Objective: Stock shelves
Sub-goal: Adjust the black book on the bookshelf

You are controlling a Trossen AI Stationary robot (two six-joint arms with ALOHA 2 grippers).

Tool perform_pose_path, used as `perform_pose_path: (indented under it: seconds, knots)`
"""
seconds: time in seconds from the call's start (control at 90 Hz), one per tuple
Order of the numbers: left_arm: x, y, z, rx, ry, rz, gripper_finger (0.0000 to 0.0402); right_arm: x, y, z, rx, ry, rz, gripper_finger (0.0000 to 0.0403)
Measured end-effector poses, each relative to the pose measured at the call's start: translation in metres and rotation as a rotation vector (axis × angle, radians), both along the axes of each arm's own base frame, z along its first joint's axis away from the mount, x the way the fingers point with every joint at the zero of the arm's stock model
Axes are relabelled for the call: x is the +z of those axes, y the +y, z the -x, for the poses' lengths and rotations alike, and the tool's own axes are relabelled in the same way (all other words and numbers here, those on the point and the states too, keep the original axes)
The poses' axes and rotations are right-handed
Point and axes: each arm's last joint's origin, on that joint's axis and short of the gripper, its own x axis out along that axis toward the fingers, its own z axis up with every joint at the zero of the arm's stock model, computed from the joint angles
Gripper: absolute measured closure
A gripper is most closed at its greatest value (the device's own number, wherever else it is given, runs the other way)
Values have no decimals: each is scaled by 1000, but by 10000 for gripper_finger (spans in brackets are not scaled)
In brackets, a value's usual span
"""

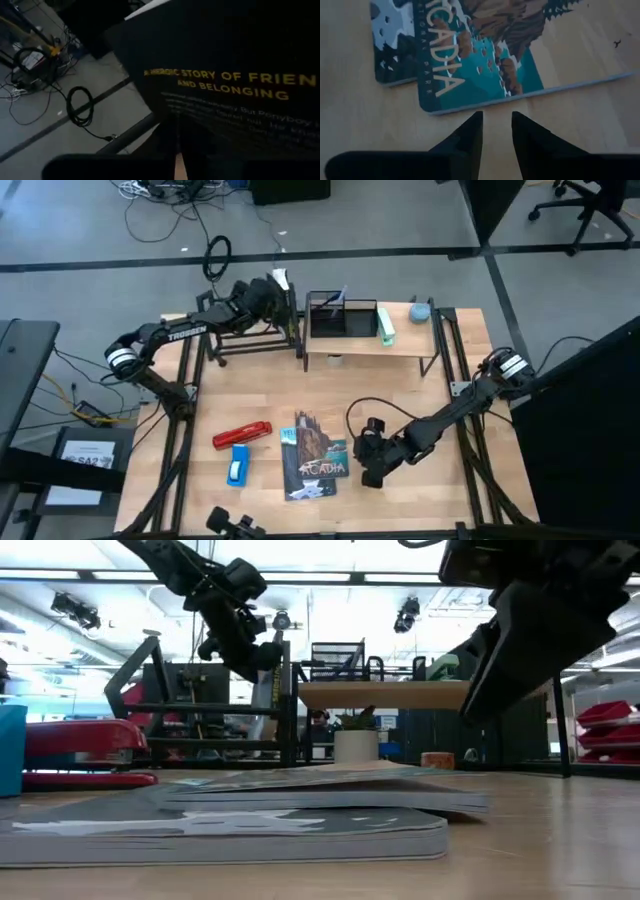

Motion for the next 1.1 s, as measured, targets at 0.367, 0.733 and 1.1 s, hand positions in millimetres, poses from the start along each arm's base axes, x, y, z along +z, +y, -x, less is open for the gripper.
perform_pose_path:
  seconds: [0.367,0.733,1.1]
  knots:
    - [-5,16,3,-108,-58,60,402,2,-2,-5,10,-30,-14,328]
    - [11,11,4,-153,-67,15,402,3,-3,-8,12,-43,-36,328]
    - [54,0,0,-182,-43,34,402,5,-2,-10,21,-60,-64,328]
